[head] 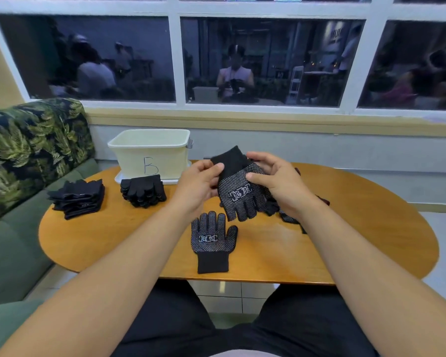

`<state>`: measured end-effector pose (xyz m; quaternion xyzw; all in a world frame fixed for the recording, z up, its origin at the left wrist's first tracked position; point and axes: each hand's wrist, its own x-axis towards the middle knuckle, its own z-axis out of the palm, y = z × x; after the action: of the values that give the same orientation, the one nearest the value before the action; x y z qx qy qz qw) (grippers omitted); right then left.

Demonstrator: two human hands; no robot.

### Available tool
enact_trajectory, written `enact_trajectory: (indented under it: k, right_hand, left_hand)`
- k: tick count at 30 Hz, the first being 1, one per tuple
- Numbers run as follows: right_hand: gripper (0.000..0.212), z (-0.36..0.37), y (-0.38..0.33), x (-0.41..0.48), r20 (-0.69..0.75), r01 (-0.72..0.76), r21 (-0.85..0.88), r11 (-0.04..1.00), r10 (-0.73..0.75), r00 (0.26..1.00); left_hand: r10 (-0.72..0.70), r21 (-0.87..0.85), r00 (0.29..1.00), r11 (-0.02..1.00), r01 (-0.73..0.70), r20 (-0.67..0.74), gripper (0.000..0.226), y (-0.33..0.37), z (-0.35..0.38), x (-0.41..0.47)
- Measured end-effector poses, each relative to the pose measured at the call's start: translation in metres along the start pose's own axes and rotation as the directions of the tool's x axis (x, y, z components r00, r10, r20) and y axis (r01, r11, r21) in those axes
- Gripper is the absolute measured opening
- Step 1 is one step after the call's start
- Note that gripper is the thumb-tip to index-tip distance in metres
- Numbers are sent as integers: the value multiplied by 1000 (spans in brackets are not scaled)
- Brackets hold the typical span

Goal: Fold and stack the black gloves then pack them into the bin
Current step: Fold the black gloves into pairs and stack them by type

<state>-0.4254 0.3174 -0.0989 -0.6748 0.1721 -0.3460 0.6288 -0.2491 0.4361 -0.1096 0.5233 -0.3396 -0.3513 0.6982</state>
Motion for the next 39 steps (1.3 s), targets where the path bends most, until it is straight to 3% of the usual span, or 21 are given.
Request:
enact_trajectory:
  k: [4,9,13,17,25,30,34,39]
  right_hand:
    - [34,12,-10,4,33,-77,-22,997,77,996]
    - [18,24,-9,25,-42,-62,-90,994,59,997]
    - [18,31,3,47,-85,-58,-145,988,46,995]
    - [21,43,16,65,-70,-21,-164,986,10,997]
    - [21,57,63,56,19,59,-203,977,-56,998]
    - [19,57,85,23,28,17,-141,990,-14,1000]
    - [15,59,94,-3,63,21,-202,979,-8,998]
    - [21,52,105,-38,143,55,-319,946,-10,990]
  left_hand:
    - [105,162,994,982,-100,-18,19,10,-4,3]
    - [222,334,975,919,-208,-5,8,18,-17,0]
    - [250,517,959,843,-150,-130,11,-13,-54,-4]
    - [215,684,962,728,-43,-169,22,-64,-95,-20]
    - [197,808,974,588,-26,-112,19,-101,-115,-34]
    - [202,797,973,603,-34,-111,17,-104,-117,-36]
    - [201,818,973,575,-22,-115,20,-105,-118,-39]
    - [154,845,987,520,-122,48,15,-105,-111,-51]
